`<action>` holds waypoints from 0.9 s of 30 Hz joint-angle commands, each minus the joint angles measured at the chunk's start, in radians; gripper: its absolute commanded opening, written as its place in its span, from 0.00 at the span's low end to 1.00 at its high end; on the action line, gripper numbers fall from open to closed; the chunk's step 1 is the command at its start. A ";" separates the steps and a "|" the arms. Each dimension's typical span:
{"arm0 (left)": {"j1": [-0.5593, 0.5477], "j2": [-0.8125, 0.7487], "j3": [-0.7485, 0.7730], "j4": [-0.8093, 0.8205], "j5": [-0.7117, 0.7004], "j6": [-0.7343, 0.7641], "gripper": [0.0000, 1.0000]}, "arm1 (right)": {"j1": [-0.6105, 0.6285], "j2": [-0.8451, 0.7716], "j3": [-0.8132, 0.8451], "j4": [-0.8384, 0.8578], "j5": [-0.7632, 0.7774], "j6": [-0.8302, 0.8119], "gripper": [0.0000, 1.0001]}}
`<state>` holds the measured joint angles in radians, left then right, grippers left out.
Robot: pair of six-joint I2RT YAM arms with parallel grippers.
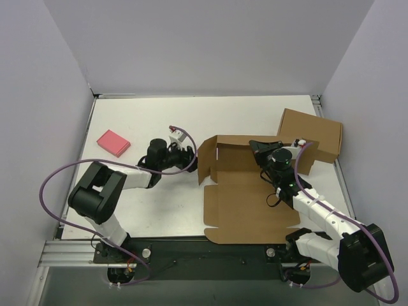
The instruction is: Fold the paper box
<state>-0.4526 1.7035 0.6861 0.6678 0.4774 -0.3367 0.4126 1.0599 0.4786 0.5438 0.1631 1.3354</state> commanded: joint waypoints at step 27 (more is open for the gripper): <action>-0.192 -0.050 -0.034 0.273 -0.056 0.011 0.76 | -0.001 -0.118 -0.067 -0.105 0.033 -0.262 0.00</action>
<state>-0.6224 1.6447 0.6277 0.8642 0.4385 -0.3527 0.4129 0.9459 0.4335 0.5076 0.1642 1.1717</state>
